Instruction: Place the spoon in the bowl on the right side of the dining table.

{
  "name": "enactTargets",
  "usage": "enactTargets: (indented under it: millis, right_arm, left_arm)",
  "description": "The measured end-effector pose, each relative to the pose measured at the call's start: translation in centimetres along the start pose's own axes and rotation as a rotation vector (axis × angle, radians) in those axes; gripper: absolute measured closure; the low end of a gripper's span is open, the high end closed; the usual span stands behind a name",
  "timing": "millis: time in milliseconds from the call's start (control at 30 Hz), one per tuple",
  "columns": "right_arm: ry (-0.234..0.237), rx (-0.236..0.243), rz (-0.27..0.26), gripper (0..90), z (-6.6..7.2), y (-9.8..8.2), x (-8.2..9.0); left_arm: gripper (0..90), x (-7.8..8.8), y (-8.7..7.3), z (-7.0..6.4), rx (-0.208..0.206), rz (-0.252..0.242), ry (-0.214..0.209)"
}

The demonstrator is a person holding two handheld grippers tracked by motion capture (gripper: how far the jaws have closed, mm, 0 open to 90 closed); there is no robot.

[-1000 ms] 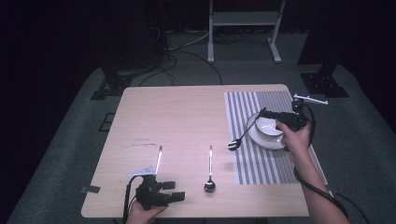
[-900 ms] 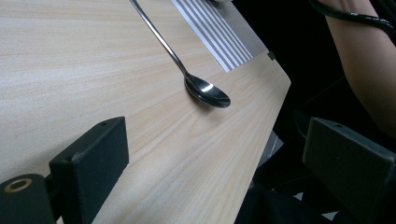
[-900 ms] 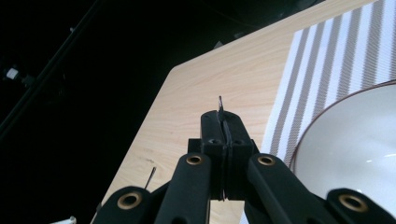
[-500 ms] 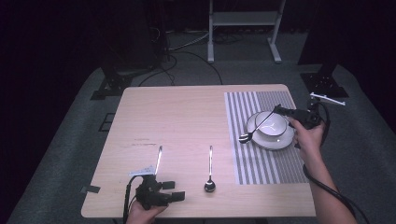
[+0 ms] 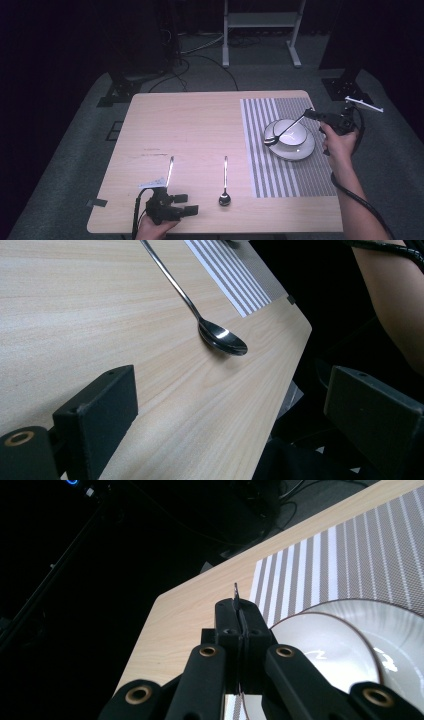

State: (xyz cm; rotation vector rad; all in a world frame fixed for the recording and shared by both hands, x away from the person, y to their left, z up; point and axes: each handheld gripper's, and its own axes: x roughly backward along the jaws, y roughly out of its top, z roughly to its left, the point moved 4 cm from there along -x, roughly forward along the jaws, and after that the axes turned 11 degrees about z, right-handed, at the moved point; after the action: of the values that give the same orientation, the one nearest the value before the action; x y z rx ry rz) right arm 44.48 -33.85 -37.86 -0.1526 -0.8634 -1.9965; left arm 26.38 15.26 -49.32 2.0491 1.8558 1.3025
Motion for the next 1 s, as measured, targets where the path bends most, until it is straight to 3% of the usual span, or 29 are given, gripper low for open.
enactTargets:
  millis: [667, 1000]
  right_arm:
    - [-0.068, -0.059, -0.09, 89.0, -2.0, 0.9, 1.9]
    - [-0.075, -0.091, -0.112, 89.0, -3.2, 0.7, 2.2]
  left_arm:
    - [5.5, -0.1, 0.0, 0.0, 0.0, 0.002, -0.001]
    - [5.5, 0.0, 0.0, 0.0, -0.002, 0.001, -0.001]
